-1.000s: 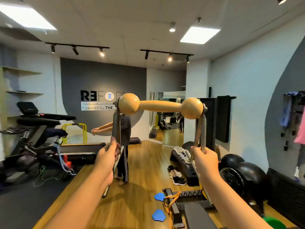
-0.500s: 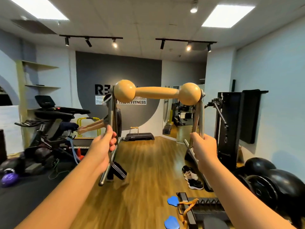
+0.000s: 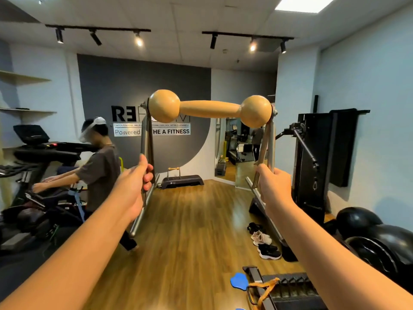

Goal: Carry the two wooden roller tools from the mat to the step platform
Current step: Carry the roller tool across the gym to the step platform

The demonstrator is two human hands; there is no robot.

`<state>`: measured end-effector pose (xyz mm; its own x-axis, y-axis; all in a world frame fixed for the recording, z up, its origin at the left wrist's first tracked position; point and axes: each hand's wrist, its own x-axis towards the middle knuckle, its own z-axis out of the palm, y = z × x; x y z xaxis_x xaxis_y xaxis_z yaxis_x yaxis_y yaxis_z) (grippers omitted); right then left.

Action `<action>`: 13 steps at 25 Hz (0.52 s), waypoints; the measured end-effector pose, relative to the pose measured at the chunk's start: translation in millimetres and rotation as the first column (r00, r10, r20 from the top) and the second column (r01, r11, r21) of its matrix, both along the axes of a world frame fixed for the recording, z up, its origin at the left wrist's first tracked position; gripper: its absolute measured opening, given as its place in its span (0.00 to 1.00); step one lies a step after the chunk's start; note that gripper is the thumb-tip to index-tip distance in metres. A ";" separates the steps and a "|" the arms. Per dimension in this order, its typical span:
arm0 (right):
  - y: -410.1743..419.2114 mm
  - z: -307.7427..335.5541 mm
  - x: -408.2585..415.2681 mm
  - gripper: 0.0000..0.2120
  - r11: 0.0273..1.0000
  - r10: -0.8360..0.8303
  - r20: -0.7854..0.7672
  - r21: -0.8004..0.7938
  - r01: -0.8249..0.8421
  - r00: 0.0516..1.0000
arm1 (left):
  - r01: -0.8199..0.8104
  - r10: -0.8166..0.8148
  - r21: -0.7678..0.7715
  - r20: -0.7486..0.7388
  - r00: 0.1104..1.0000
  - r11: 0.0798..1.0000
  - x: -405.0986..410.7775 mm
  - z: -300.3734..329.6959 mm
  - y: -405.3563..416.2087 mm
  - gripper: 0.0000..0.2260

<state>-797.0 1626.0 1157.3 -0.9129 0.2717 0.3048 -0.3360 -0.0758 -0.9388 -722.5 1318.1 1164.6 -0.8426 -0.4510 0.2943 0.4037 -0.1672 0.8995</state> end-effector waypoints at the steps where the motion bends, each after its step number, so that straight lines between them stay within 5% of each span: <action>1: -4.7 -2.2 -22.5 0.09 1.000 0.002 0.003 0.002 -0.002 1.000 | 0.006 -0.006 -0.002 0.002 1.000 1.000 -19.5 -3.9 -5.7 0.20; 13: -60.7 -4.5 -335.0 0.15 0.996 0.075 0.004 0.053 -0.075 0.997 | -0.118 0.117 0.056 0.021 0.993 0.991 -309.7 -12.6 -41.6 0.17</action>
<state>-1132.0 1565.3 1152.8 -0.9308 0.1859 0.3147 -0.3290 -0.0509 -0.9430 -1032.2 1276.5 1152.0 -0.7877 -0.5626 0.2509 0.4079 -0.1712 0.8968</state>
